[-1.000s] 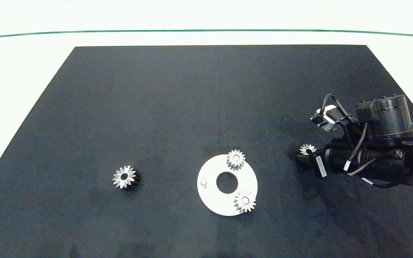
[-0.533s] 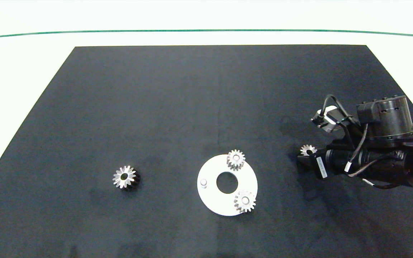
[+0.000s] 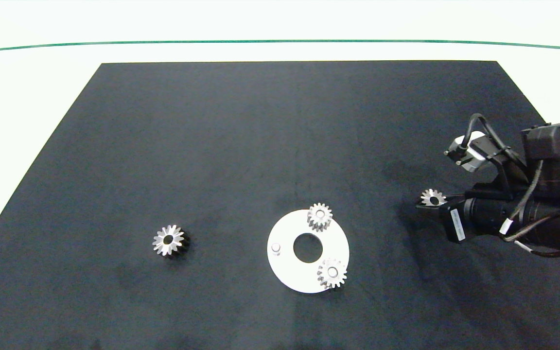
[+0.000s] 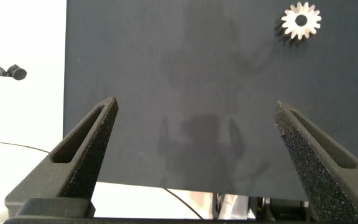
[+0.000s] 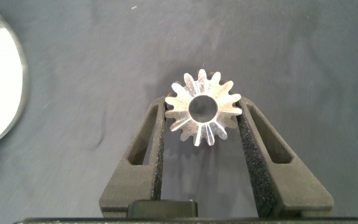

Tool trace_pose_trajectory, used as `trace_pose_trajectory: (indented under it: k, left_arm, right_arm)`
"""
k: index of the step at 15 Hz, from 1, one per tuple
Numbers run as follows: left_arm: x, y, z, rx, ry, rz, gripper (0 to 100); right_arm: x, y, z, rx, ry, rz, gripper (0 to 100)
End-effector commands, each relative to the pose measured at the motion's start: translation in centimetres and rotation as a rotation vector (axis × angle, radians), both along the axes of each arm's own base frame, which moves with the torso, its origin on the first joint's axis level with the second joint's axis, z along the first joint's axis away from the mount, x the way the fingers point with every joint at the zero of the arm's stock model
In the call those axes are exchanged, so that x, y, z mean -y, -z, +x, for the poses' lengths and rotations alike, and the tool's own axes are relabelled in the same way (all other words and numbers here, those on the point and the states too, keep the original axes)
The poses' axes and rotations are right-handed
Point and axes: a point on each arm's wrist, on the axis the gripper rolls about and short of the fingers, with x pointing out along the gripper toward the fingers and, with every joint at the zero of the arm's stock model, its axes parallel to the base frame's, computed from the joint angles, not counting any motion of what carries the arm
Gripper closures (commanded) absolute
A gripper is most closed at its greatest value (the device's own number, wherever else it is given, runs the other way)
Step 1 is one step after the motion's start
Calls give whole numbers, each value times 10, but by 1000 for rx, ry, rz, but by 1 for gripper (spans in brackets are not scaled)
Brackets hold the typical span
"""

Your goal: Remove an incorrectly installed larger gear and replace it with the correct smaller gear

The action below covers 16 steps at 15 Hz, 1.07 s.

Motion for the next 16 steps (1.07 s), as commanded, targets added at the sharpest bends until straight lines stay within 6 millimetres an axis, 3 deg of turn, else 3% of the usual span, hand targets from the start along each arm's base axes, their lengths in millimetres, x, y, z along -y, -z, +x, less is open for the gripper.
trace_pose_trajectory:
  k: [1,6,8,11,16]
  left_arm:
    - [0,4,-12,37,-1,0,0]
    - [-1,7,-30,118,-2,-1,0]
    - [-1,9,-35,140,-2,-2,0]
    - [-1,12,-44,174,0,-2,0]
    - [-2,18,-58,233,10,-3,0]
  right_arm:
    - [-1,-22,-30,54,-53,20,81]
    - [-27,-46,-64,68,-193,13,81]
    - [-35,-55,-61,65,-214,12,81]
    - [-53,-49,-50,29,-250,-8,81]
    - [-106,-38,-33,-10,-359,-46,81]
